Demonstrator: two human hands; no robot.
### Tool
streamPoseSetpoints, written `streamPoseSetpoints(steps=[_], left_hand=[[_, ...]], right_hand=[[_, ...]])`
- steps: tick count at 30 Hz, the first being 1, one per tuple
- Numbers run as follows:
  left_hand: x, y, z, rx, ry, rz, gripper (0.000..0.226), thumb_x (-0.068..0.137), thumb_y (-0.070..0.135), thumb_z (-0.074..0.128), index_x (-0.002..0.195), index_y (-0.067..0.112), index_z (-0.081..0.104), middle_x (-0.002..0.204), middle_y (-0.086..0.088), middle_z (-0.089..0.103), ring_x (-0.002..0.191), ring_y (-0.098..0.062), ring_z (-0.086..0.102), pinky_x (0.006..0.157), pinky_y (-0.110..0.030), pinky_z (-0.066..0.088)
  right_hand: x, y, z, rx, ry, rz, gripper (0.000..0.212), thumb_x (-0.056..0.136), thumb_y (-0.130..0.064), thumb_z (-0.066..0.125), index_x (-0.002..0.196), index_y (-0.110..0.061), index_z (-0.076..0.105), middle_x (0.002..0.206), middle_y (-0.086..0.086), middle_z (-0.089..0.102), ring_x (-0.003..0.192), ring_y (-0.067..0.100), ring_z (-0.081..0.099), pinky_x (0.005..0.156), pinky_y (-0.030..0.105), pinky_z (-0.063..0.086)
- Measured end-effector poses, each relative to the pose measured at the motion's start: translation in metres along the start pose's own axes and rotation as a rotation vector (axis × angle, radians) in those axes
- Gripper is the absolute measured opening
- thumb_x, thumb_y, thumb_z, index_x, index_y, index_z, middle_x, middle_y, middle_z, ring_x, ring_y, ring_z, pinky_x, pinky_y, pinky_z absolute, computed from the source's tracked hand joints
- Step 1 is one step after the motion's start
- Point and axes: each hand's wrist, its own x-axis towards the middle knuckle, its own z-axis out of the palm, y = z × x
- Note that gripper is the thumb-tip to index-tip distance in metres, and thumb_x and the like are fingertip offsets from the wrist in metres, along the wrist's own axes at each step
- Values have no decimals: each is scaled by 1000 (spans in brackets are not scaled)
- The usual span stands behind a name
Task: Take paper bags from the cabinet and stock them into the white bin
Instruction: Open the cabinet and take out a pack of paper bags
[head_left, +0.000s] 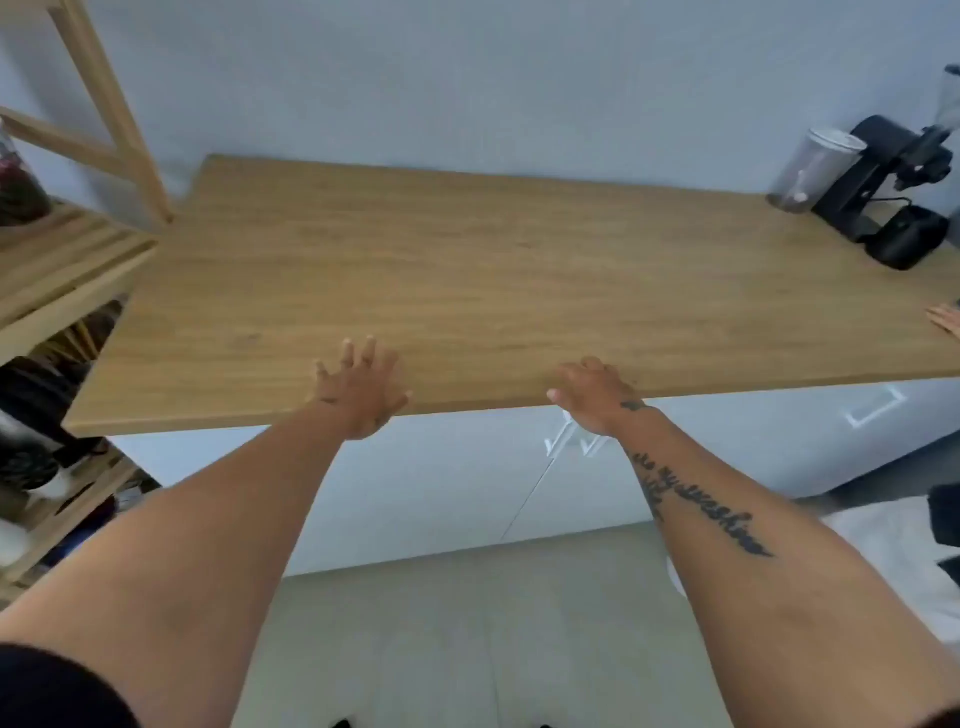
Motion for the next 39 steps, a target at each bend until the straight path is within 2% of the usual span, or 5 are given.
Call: streamPoseSetpoints(steps=[7,12,21,28,39], left_hand=[[-19,65,56,4,149,-148,68,95,52,25,150,24,-5,158,-9,-17,146,-33,-12,115,-55,10],[-40,135,100,-81,89,-391,70,95,53,23,148,24,-13,156,-8,-22,145,-34,-14,116,-55,8],[-33,189,122,-261,29,-514,70,96,51,26,149,23,-10,158,-5,-15,146,-32,-10,115,-54,11],[6,222,141,-454,37,-461,71,96,50,29,148,25,-12,159,-4,-11,147,-27,-2,116,-52,19],[57,286,140,-1036,196,-399,76,98,31,38,146,21,-20,147,-6,38,126,-27,46,102,-31,35]], right_hand=[[46,50,5,-5,19,-161,52,94,-47,38,142,-28,31,156,12,12,143,32,8,114,50,18],[75,66,10,-102,118,-391,52,93,-48,37,141,-27,33,151,13,24,138,31,20,109,46,21],[100,64,21,-103,238,-582,60,85,-58,32,136,-29,40,144,6,37,132,28,30,107,54,22],[121,76,14,-150,143,-678,51,92,-53,31,141,-40,28,156,-5,19,143,25,12,111,49,13],[127,74,14,-21,118,-673,45,96,-44,30,140,-39,32,157,-4,16,146,22,4,115,52,-1]])
